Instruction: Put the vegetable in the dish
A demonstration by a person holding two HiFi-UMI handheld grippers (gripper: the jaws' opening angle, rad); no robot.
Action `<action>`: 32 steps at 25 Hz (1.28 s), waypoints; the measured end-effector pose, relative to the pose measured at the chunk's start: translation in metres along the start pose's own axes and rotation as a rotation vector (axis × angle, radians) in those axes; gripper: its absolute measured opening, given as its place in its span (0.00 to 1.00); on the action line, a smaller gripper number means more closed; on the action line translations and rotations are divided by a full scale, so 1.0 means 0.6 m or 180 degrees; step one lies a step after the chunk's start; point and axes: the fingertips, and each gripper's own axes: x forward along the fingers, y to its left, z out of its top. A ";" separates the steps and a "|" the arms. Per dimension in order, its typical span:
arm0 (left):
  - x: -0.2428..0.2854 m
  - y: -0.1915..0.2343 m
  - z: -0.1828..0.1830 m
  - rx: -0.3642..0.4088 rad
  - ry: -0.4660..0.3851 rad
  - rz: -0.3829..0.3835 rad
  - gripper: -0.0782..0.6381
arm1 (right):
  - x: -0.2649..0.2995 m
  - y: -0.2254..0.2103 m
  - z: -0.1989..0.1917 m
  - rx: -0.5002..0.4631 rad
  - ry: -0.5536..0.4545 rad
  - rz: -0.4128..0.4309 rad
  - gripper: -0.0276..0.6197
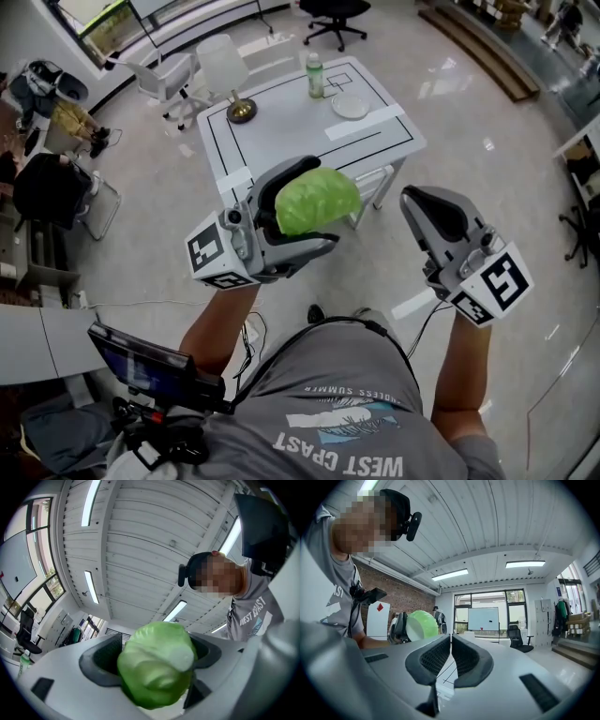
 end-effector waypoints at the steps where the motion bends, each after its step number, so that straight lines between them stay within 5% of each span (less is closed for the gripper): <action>1: -0.001 0.001 0.000 -0.0006 -0.0009 0.0000 0.69 | -0.001 -0.001 -0.001 -0.0001 0.0005 -0.0008 0.06; 8: -0.003 0.005 -0.003 -0.0009 -0.0024 0.0043 0.69 | 0.002 -0.002 -0.003 0.0010 0.0049 0.0015 0.06; 15: 0.066 0.111 -0.034 -0.0013 -0.0073 0.0204 0.69 | 0.029 -0.130 -0.008 0.0061 0.0079 0.0186 0.06; 32: 0.151 0.204 -0.114 -0.0132 -0.0269 0.0564 0.68 | -0.015 -0.282 -0.046 0.0153 0.0160 0.0374 0.06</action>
